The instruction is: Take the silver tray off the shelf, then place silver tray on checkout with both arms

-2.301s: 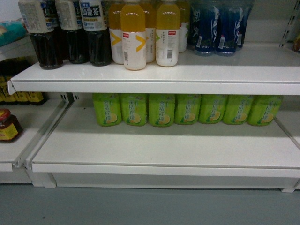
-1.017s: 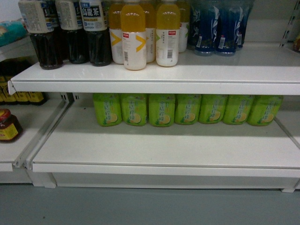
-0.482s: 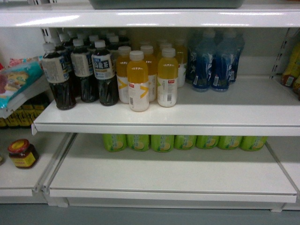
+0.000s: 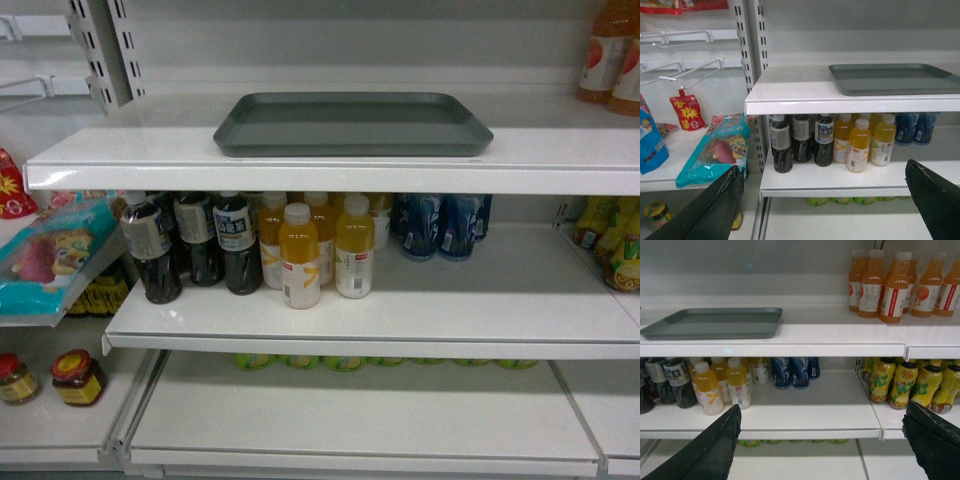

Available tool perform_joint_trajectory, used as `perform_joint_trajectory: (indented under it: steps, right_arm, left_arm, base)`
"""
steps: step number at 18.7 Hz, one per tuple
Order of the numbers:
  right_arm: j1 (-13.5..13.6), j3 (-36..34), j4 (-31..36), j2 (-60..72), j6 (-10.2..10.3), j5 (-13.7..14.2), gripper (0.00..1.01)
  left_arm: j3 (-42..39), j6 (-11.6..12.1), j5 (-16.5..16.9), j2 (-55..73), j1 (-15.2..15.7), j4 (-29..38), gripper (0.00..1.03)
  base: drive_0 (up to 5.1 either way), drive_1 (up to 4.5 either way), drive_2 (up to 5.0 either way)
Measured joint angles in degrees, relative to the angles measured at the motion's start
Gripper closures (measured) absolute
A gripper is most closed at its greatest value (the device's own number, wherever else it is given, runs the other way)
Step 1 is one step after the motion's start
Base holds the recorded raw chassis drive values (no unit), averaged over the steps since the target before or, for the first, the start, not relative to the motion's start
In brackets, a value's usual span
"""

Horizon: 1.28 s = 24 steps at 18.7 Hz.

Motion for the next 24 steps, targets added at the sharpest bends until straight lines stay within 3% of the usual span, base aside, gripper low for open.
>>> perform_joint_trajectory:
  steps: [6, 24]
  right_arm:
    - [0.0, 0.0, 0.09, 0.02, 0.02, 0.0, 0.03]
    - [0.0, 0.0, -0.07, 0.02, 0.02, -0.02, 0.03]
  left_arm:
    - [0.0, 0.0, -0.07, 0.0, 0.0, -0.04, 0.05]
    - [0.0, 0.0, -0.04, 0.0, 0.0, 0.0, 0.05]
  base:
    - [0.0, 0.0, 0.0]
    - [0.0, 4.31, -4.4]
